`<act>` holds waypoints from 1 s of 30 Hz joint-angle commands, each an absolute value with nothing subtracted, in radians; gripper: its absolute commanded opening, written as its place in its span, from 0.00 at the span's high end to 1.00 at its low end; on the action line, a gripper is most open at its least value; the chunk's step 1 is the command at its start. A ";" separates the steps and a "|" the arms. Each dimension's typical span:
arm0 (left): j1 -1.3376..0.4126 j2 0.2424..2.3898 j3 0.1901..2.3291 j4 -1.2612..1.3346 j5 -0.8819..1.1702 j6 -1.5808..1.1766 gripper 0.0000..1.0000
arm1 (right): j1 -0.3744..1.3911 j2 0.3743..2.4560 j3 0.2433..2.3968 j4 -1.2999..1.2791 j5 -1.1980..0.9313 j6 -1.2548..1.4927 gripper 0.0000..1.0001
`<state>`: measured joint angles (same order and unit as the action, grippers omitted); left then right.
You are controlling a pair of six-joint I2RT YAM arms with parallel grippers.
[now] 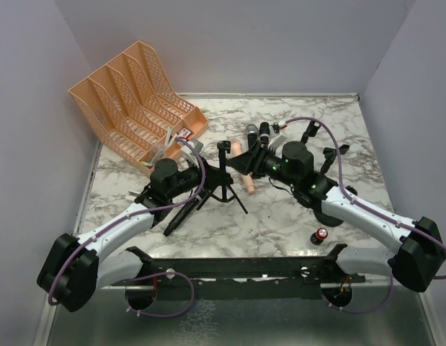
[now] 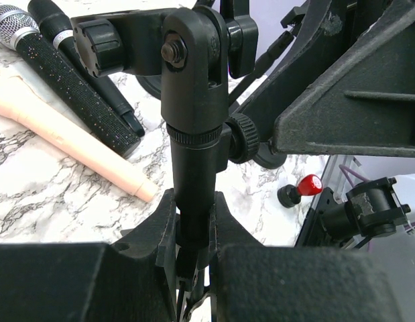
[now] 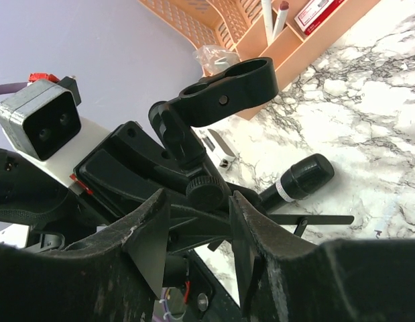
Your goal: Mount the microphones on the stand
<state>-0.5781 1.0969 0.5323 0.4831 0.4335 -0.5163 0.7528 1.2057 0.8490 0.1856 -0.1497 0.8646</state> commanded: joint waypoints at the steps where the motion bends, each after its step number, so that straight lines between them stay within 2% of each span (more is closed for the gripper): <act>1: -0.582 1.090 0.576 0.542 0.465 -0.532 1.00 | 0.758 1.228 0.858 0.213 -0.171 0.880 0.55; 5: -0.584 1.094 0.582 0.543 0.485 -0.540 1.00 | 0.758 1.238 0.859 0.232 -0.210 0.880 0.60; 12: -0.584 1.100 0.595 0.543 0.527 -0.554 1.00 | 0.758 1.211 0.830 0.326 -0.276 0.752 0.82; 18: -0.583 1.113 0.634 0.539 0.607 -0.592 1.00 | 0.758 1.147 0.772 0.421 -0.481 0.253 0.90; 23: -0.583 1.129 0.652 0.535 0.646 -0.614 1.00 | 0.757 1.157 0.864 0.236 -0.604 -0.072 0.96; 25: -0.583 1.130 0.654 0.535 0.643 -0.609 1.00 | 0.758 1.167 0.884 0.219 -0.565 -0.051 0.92; 26: -0.583 1.128 0.655 0.535 0.643 -0.602 1.00 | 0.758 1.167 0.883 0.231 -0.512 0.003 0.84; 29: -0.583 1.114 0.653 0.535 0.625 -0.578 1.00 | 0.758 1.150 0.861 0.259 -0.301 0.246 0.44; 30: -0.583 1.108 0.652 0.535 0.613 -0.566 1.00 | 0.758 1.139 0.846 0.268 -0.234 0.332 0.36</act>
<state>-0.5720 1.1233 0.6121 0.4767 0.5873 -0.5873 0.7341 1.1576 0.8474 0.2527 -0.3820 0.1146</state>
